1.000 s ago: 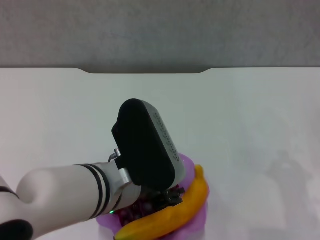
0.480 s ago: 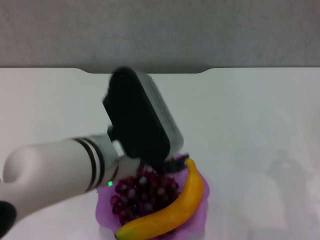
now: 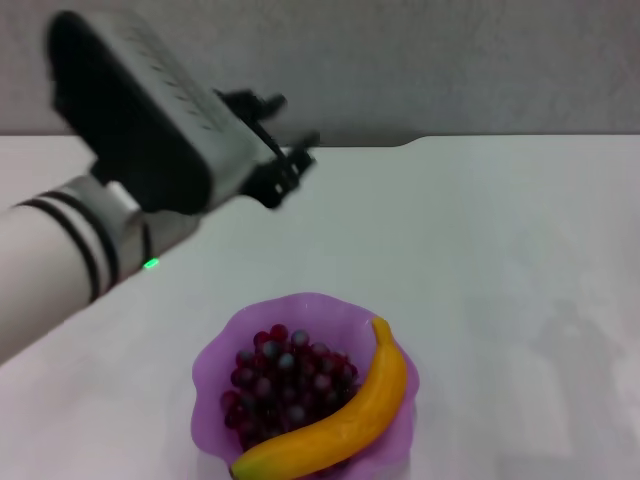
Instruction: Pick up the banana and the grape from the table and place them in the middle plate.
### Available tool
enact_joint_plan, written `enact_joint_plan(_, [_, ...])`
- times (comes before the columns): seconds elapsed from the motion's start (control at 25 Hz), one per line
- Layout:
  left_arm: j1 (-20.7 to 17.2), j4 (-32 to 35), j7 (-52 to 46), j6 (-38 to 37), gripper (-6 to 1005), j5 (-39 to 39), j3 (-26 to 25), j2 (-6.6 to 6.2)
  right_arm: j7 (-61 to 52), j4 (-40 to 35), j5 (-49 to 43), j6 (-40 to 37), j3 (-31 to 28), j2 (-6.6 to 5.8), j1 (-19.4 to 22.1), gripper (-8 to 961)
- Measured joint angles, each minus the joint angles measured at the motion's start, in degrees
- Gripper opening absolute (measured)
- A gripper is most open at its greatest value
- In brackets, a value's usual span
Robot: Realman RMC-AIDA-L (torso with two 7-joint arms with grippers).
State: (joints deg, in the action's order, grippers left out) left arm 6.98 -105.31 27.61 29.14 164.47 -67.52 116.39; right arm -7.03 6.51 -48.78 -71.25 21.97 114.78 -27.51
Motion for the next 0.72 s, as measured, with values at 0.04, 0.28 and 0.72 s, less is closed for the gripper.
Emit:
enact_joint_plan(0.04, [-1.1, 0.3, -0.1, -3.2, 501, 0.0, -0.2, 0.01, 0.0, 0.0, 0.0, 0.0, 0.0, 0.00, 0.0, -2])
enact_joint_plan(0.28, [-7.8, 5.6, -0.7, -27.0, 359, -3.7, -0.8, -0.01, 0.0, 0.0, 0.0, 0.7, 0.0, 0.00, 0.1, -2])
enact_joint_plan(0.72, [-6.2, 24.7, -7.1, -55.7, 57, -9.7, -1.2, -0.78, 0.0, -0.2, -0.1, 2.9, 0.0, 0.00, -0.4, -2])
